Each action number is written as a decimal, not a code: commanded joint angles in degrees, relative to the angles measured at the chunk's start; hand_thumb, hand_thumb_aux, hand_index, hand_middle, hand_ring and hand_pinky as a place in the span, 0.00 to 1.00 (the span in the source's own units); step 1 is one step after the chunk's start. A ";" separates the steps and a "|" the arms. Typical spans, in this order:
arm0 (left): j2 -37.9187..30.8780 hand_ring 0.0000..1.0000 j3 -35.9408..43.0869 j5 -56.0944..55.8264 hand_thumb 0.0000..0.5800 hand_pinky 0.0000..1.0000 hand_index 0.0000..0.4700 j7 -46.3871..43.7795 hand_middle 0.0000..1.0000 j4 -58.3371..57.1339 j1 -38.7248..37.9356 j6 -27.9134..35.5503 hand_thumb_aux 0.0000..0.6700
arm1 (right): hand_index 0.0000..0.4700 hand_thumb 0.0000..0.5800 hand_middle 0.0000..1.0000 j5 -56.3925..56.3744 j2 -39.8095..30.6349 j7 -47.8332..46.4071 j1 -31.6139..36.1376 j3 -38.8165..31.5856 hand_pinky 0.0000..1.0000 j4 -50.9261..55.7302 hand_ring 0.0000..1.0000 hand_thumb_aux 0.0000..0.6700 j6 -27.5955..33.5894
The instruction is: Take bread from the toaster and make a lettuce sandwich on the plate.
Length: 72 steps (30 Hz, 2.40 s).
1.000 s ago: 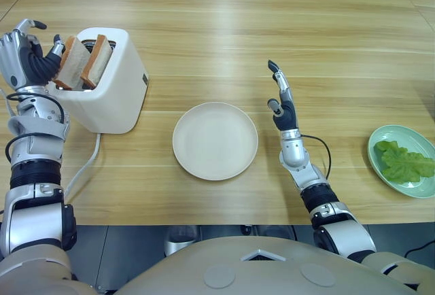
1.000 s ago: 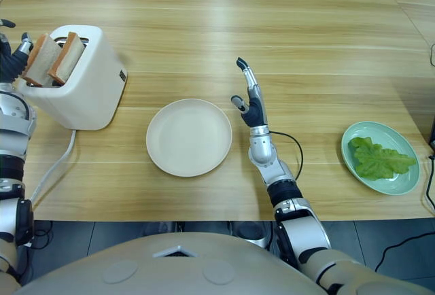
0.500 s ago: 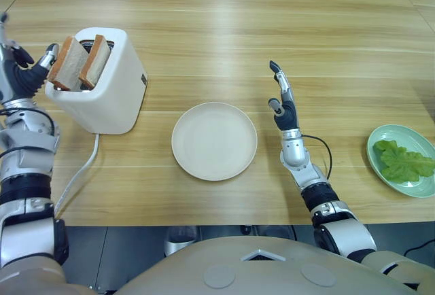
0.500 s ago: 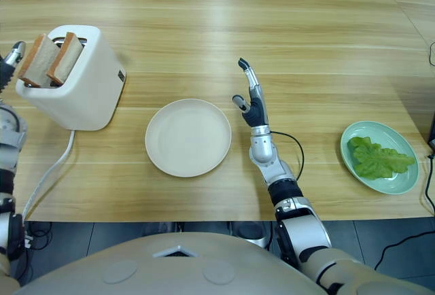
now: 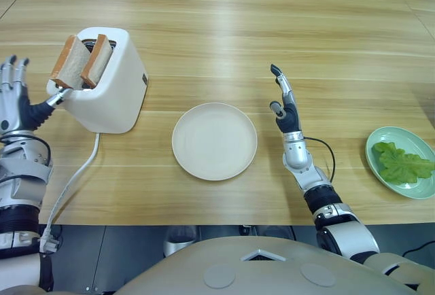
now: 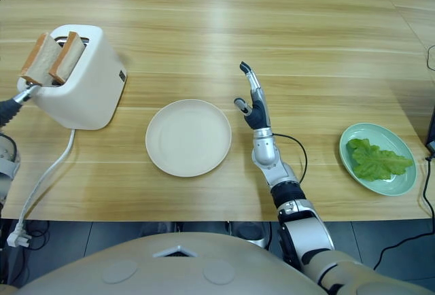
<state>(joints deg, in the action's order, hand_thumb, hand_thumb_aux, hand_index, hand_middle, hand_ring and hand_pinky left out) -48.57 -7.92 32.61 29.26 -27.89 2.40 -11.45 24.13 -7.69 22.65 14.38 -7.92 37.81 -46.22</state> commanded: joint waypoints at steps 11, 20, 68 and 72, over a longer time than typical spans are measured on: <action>-0.26 0.00 4.77 -0.32 0.79 0.00 0.53 -4.56 0.00 -12.20 8.83 -2.81 0.54 | 0.00 0.00 0.00 -0.60 -0.15 -0.34 -0.33 0.27 0.00 -0.07 0.00 0.00 0.53; 0.26 0.00 5.88 -0.44 1.00 0.00 0.96 -5.18 0.00 -13.45 8.77 -4.62 0.98 | 0.00 0.00 0.00 -1.28 -0.48 -0.94 -1.20 0.68 0.00 -1.21 0.00 0.00 0.44; 23.23 1.00 20.20 -28.99 1.00 1.00 0.98 -29.68 1.00 31.92 -2.81 -18.56 1.00 | 0.00 0.00 0.00 -4.82 -4.78 1.04 -1.28 7.12 0.00 -8.26 0.00 0.00 2.74; 26.95 1.00 23.40 -27.87 1.00 1.00 0.98 -34.12 1.00 26.79 -5.59 -18.22 1.00 | 0.00 0.00 0.00 -6.84 -8.29 -1.84 -6.43 10.98 0.00 -18.29 0.00 0.00 5.97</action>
<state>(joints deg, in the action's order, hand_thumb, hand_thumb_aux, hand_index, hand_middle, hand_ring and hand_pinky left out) -22.17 14.68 4.43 -2.89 1.65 -2.61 -30.38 18.77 -14.79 22.55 9.87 1.04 23.69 -42.60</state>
